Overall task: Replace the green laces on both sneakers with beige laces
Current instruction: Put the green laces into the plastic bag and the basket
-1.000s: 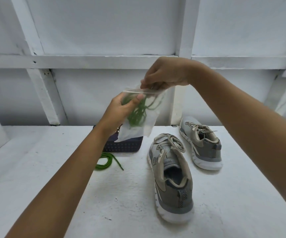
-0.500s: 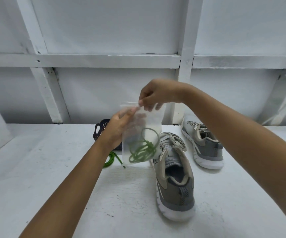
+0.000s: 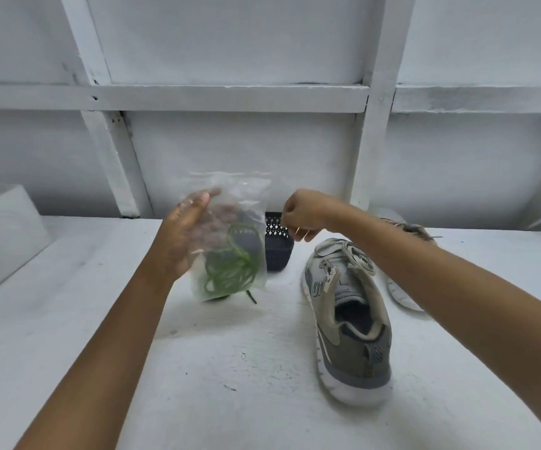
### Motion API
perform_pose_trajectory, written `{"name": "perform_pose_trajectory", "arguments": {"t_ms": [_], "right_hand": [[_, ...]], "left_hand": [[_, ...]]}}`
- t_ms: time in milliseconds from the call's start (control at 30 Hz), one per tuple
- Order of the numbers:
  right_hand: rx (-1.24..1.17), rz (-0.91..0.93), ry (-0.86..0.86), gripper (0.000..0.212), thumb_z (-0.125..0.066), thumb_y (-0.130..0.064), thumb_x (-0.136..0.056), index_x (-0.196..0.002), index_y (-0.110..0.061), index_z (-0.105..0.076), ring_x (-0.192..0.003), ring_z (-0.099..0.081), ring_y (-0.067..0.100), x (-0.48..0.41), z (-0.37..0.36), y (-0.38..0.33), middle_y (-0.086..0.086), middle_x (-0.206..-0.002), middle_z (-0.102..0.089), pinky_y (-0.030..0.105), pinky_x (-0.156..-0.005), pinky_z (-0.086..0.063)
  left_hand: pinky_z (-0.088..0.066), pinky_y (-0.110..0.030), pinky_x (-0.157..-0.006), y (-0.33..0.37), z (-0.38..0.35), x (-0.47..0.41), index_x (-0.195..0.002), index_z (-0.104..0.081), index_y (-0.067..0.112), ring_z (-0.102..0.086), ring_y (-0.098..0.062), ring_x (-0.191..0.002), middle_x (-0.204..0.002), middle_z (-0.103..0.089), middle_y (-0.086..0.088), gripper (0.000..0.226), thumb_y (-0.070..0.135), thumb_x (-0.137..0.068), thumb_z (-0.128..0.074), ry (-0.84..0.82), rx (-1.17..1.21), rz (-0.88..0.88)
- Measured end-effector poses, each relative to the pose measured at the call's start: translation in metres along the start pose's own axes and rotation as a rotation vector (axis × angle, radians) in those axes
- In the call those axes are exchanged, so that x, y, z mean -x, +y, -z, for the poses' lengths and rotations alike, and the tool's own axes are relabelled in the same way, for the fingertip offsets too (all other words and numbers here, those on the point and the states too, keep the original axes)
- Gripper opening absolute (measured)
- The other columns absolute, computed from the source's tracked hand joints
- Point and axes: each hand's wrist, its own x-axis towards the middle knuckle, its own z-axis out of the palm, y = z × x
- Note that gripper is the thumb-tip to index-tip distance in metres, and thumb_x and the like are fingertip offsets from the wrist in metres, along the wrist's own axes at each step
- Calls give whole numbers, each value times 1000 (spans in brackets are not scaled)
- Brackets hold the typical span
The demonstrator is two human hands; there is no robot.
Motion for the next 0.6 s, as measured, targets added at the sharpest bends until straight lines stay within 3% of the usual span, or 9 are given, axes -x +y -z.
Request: {"name": "perform_pose_trajectory", "arguments": {"t_ms": [167,233,300,433,533,600], "right_hand": [[232,136,-269,19,-50,-9,-88,-92,0,-66,-68,-58,24,-5,-58,-11,13,-80,-63,29,-64,-51],[391,271,-342,27,-54,-20,-90,-111,-5,-63,-91,-60,28,-8,-80,-16,13,-104,-65,30,-78,-45],[419,322,-390,41,-56,-26,-92,-129,-11,-52,-111,-55,28,-15,-98,-17,10,-124,-59,28,-87,-40],[486,410,-393,55,-58,-42,-88,-138,-23,-45,-115,-51,26,-37,-132,-15,4,-129,-56,33,-97,-42],[613,445,-350,52,-50,-50,-92,-136,-24,-46,-104,-51,21,-46,-144,-16,2,-122,-59,32,-85,-46],[649,474,-263,40,-43,-45,-96,-126,-21,-55,-101,-56,23,-44,-148,-18,2,-112,-64,32,-80,-49]], "left_hand": [[-59,-40,-65,8,19,2,-111,-59,21,-70,-19,-91,-94,-73,-2,22,27,-97,-42,34,6,0],[-59,-41,-69,9,22,2,-108,-61,23,-70,-19,-93,-93,-73,-1,22,32,-91,-51,34,-12,-3],[-58,-44,-76,11,28,2,-103,-66,24,-69,-22,-97,-97,-73,-2,34,43,-75,-68,20,-37,-9],[-58,-38,-69,13,41,2,-100,-68,24,-68,-24,-99,-100,-73,-3,61,56,-51,-84,-2,-49,-18],[-57,-36,-68,14,48,4,-100,-68,24,-69,-23,-98,-98,-73,-2,65,56,-47,-86,12,-9,-14],[-58,-37,-69,13,51,6,-100,-68,24,-68,-23,-98,-99,-73,-1,66,56,-46,-86,22,0,-14]]}}
